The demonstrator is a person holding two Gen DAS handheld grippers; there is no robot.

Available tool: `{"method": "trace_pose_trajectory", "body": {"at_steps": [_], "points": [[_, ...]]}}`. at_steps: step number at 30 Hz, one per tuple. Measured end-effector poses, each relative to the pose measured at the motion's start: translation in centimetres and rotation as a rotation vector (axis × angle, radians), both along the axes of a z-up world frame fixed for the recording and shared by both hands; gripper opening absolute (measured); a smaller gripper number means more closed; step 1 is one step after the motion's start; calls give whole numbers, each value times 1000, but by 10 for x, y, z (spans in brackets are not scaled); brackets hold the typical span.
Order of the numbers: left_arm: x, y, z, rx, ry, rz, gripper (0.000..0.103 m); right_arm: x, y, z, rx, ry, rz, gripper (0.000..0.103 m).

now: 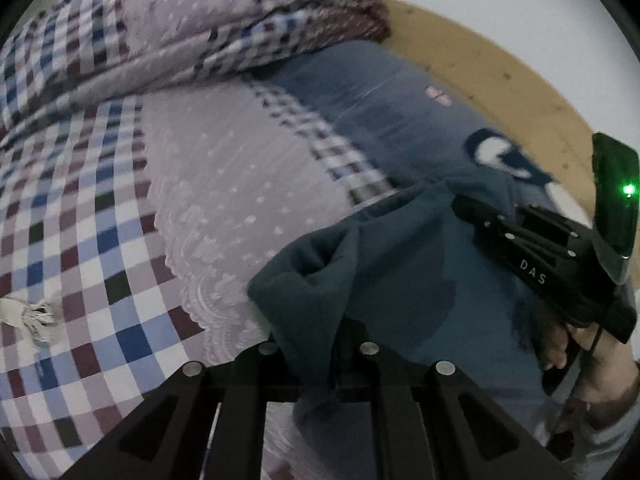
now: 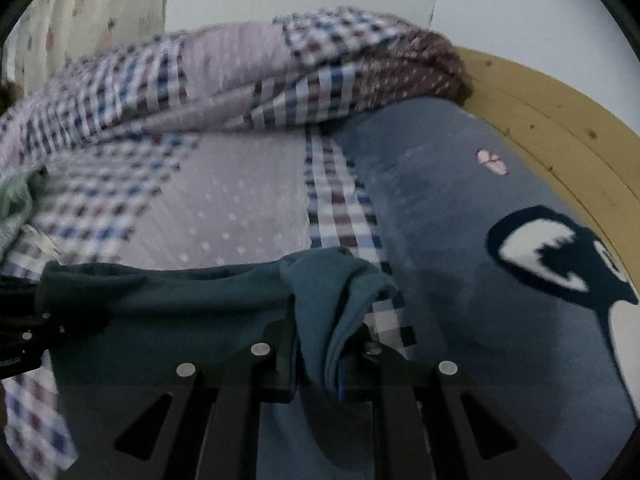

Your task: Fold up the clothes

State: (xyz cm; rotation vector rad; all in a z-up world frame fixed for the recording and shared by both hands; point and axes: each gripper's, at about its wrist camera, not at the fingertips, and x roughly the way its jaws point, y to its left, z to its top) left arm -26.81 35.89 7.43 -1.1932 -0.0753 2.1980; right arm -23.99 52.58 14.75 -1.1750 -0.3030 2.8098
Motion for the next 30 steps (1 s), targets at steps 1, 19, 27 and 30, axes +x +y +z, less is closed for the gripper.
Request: {"method": "trace_pose_trajectory", "body": {"at_steps": [1, 19, 27, 30], "points": [[-3, -1, -6, -9, -2, 13, 15, -4, -1, -8, 28, -7, -14, 15], [122, -176, 153, 319, 307, 217, 84, 206, 35, 223, -197, 503, -19, 87], [268, -242, 259, 370, 478, 203, 87, 360, -39, 300, -341, 588, 162, 93], [332, -263, 285, 377, 525, 169, 89, 406, -75, 311, -372, 612, 233, 98]]}}
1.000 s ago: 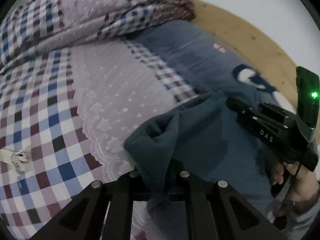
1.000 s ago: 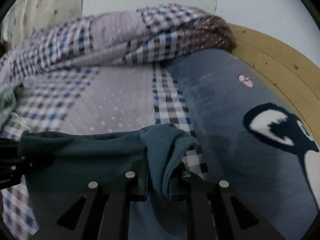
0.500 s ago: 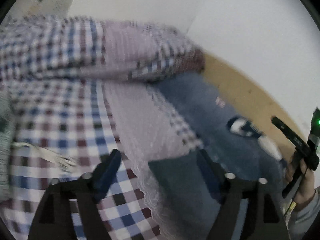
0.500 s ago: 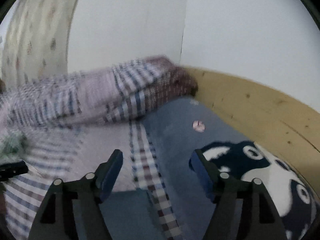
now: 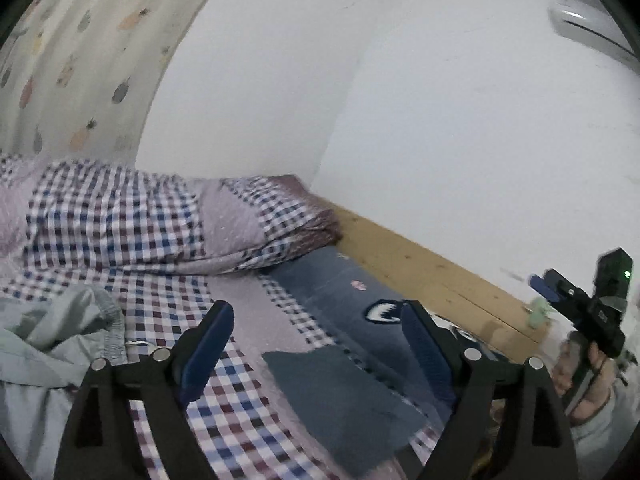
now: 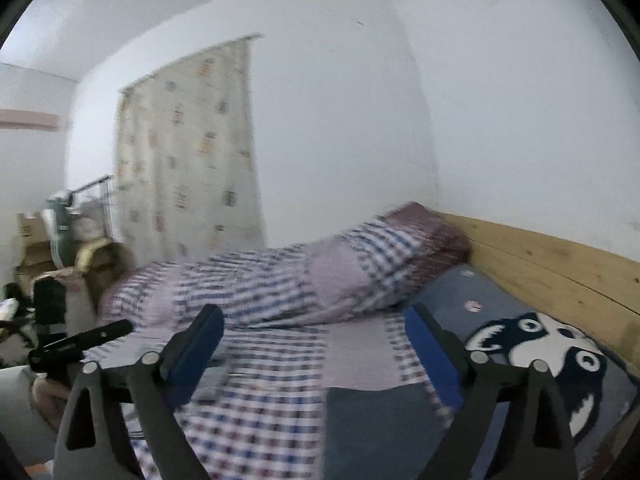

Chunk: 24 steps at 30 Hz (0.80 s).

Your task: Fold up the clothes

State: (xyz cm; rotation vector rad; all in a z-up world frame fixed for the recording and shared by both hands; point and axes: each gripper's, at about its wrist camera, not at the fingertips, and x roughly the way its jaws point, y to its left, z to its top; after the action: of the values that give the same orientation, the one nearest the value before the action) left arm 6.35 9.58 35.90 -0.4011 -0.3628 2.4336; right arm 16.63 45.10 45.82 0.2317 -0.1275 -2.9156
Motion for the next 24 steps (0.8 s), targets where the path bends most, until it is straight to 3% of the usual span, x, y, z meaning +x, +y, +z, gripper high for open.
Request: {"method": "trace_pose_trajectory", "body": {"at_steps": [5, 11, 19, 24], "points": [[72, -34, 16, -22, 30, 47, 95, 57, -62, 2, -47, 24, 100, 102], [135, -95, 0, -27, 48, 196, 102, 72, -132, -30, -125, -28, 186, 103], [140, -133, -63, -160, 28, 391, 102, 10, -212, -118, -80, -143, 134, 103], [121, -145, -112, -208, 22, 495, 102, -41, -232, -191, -41, -238, 86, 103]]}}
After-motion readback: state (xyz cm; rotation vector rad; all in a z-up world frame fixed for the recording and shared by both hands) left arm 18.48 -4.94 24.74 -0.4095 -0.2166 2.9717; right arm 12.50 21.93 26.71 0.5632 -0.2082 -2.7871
